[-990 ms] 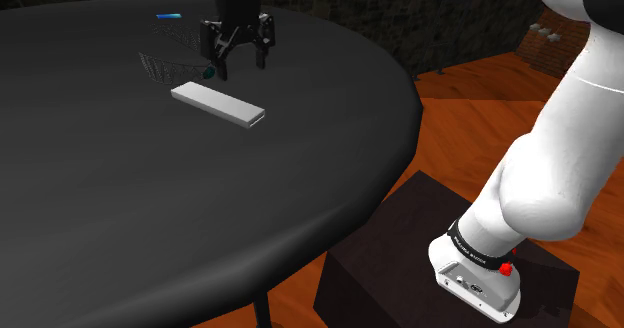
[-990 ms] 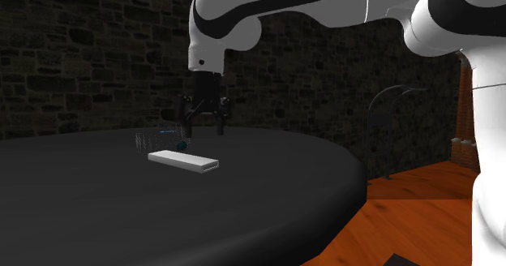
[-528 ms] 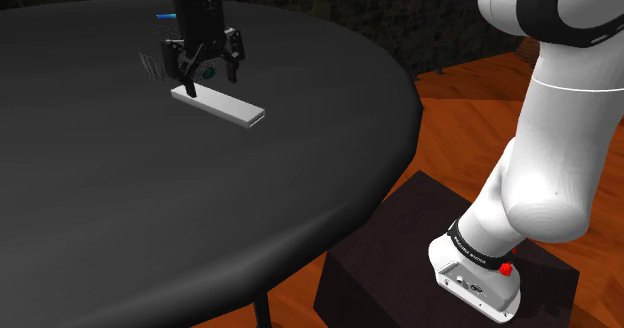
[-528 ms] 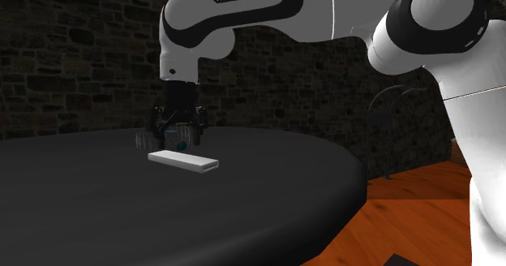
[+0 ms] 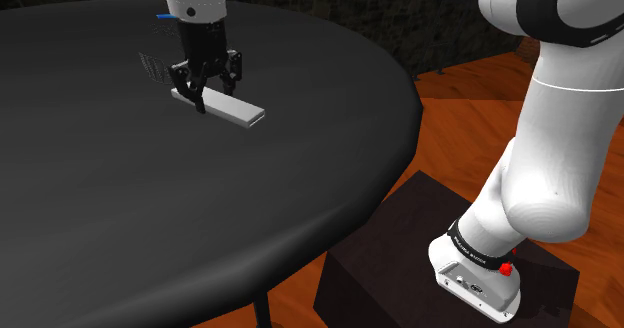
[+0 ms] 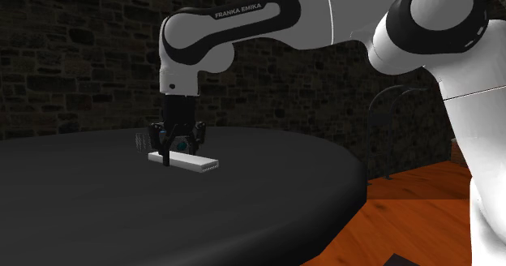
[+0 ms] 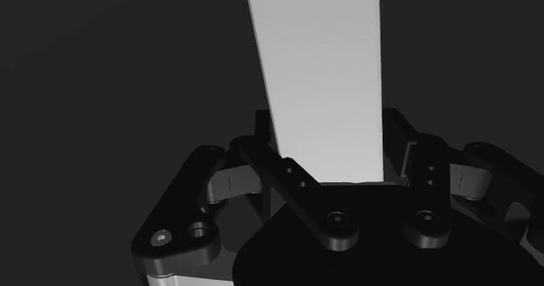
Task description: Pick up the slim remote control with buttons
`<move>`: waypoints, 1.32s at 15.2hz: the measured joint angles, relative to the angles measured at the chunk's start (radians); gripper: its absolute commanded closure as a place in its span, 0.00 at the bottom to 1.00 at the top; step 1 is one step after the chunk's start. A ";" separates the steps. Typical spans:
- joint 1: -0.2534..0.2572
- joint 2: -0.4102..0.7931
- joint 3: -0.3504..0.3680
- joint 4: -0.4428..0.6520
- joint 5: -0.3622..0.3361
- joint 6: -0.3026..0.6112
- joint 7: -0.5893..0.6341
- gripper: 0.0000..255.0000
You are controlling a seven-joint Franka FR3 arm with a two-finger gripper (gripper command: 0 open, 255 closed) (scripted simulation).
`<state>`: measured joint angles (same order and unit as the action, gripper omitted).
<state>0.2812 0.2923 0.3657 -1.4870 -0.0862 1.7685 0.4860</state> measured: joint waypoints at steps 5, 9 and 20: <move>0.000 -0.002 0.000 -0.004 0.000 0.003 0.000 1.00; 0.000 -0.002 0.000 -0.003 0.000 0.003 0.000 1.00; 0.013 0.016 0.003 0.154 -0.005 -0.138 0.002 1.00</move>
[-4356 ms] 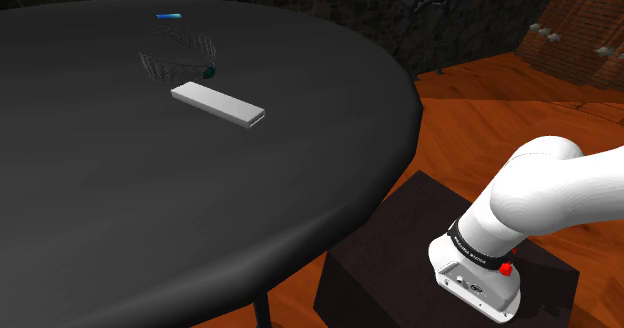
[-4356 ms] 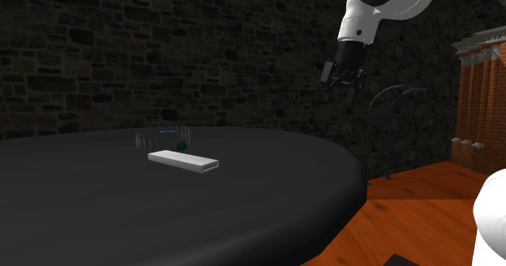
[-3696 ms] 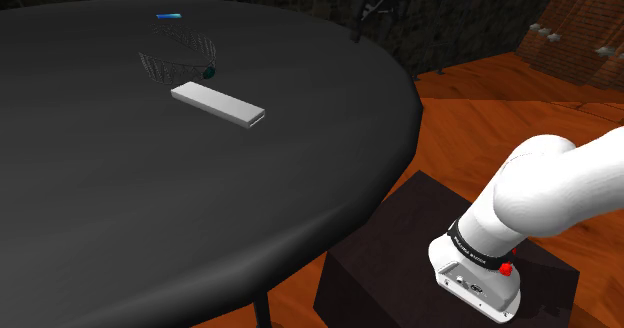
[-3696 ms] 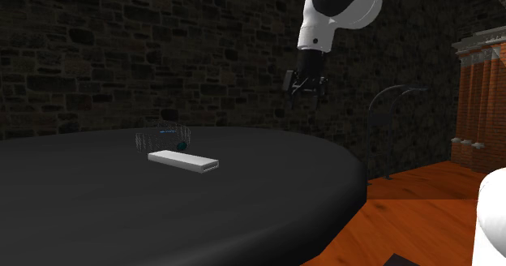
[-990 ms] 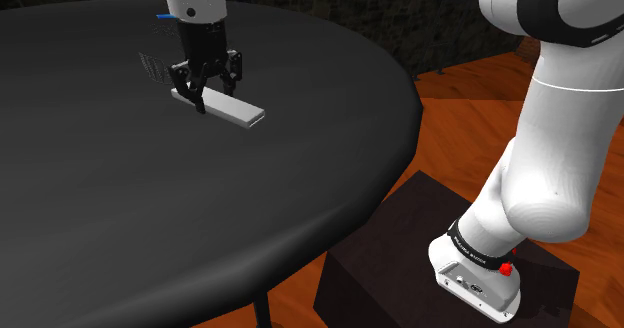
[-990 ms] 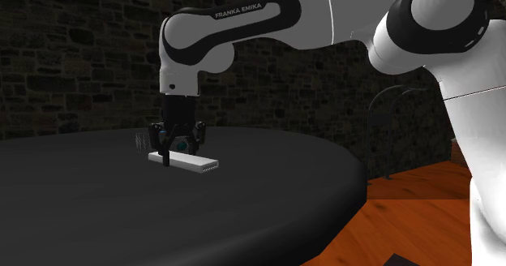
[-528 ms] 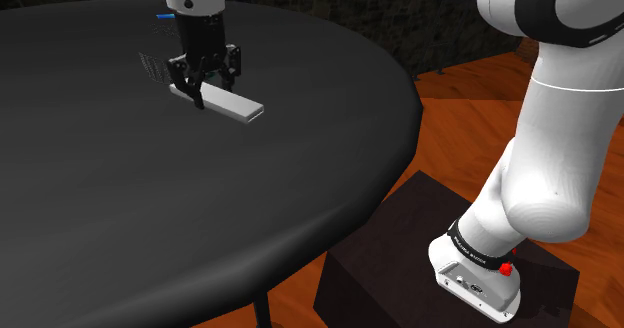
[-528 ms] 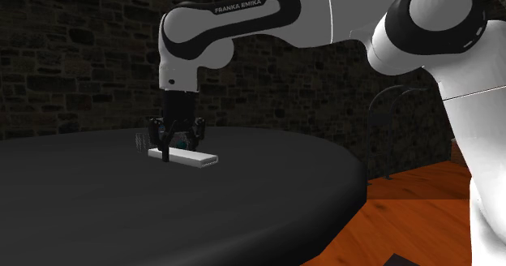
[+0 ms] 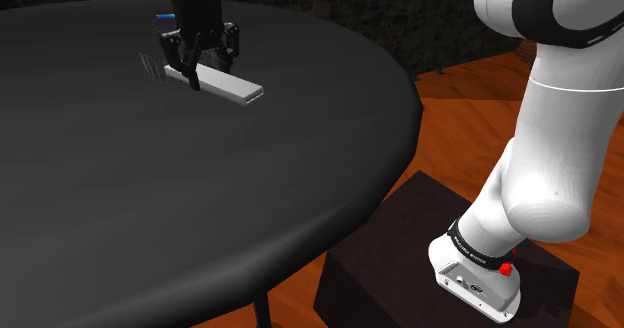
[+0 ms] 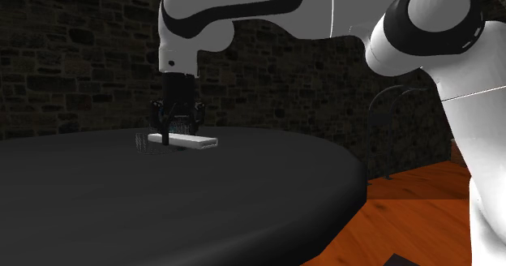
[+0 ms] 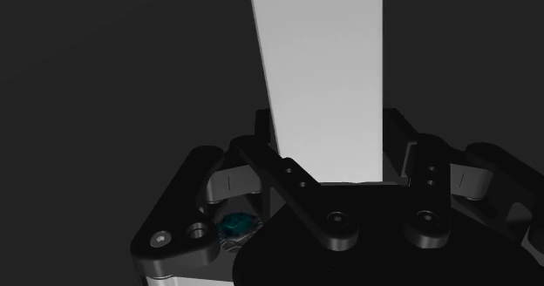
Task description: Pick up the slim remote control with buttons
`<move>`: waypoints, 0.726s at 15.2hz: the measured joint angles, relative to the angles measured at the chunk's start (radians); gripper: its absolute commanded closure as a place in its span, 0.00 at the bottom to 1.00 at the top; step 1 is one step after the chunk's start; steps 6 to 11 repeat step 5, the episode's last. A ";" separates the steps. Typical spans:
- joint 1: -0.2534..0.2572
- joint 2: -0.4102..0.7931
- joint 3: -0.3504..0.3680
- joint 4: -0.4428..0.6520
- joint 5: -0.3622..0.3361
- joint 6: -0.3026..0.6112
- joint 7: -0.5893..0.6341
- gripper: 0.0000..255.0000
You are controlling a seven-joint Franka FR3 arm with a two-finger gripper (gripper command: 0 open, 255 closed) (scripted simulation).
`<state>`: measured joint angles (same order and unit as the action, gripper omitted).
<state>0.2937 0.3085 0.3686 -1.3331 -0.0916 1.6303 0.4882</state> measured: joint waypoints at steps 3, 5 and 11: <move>0.005 0.014 0.000 0.064 -0.004 -0.051 -0.001 1.00; 0.010 0.023 0.000 0.098 -0.008 -0.075 0.001 1.00; 0.010 0.023 0.000 0.098 -0.008 -0.075 0.001 1.00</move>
